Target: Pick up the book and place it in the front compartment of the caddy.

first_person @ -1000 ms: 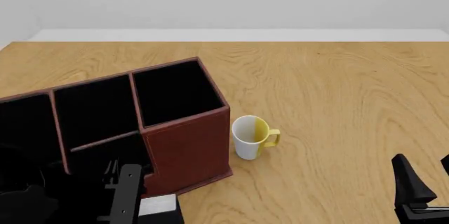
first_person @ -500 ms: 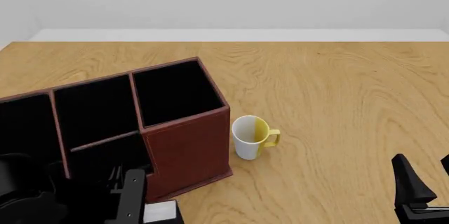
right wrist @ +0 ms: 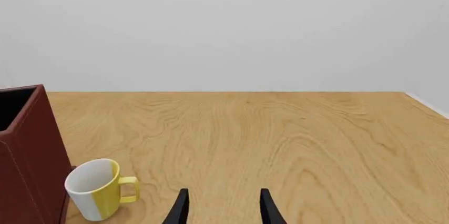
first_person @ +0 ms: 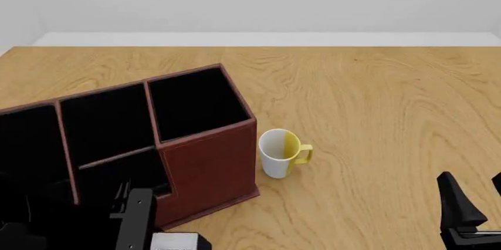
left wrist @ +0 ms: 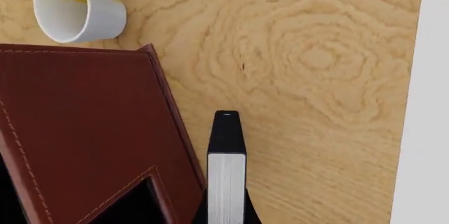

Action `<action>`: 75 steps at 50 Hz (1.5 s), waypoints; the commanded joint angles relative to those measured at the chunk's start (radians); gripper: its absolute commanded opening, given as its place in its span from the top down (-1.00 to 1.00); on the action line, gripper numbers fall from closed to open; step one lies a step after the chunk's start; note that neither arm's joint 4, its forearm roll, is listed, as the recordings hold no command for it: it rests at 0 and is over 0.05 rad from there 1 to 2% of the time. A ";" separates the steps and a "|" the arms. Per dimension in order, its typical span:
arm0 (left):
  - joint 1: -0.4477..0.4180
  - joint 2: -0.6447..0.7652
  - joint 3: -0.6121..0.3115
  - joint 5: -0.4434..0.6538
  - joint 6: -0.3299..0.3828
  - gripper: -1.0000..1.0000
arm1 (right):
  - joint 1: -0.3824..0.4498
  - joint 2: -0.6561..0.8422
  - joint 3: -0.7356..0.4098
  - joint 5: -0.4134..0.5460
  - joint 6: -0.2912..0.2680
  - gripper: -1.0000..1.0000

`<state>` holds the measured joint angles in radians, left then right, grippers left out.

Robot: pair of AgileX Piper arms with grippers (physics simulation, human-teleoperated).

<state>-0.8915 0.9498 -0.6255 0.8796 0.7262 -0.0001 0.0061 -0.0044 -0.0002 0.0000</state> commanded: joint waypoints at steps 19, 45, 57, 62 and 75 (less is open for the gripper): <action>-0.314 -0.117 -0.390 0.025 -0.310 1.00 | 0.000 0.000 0.000 0.000 0.000 -1.00; -0.530 -0.141 -0.822 -0.058 -0.462 1.00 | 0.000 0.000 0.000 0.000 0.000 -1.00; -0.406 0.133 -1.361 0.256 -0.389 1.00 | 0.000 0.000 0.000 0.000 0.000 -1.00; -0.364 0.239 -1.574 0.340 -0.314 1.00 | 0.000 0.000 0.000 0.000 0.000 -1.00; -0.143 0.285 -1.401 0.340 -0.218 1.00 | 0.000 0.000 0.000 0.000 0.000 -1.00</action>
<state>-1.1747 1.1678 -2.0355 1.1758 0.4373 -0.0002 0.0061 -0.0044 -0.0002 -0.0001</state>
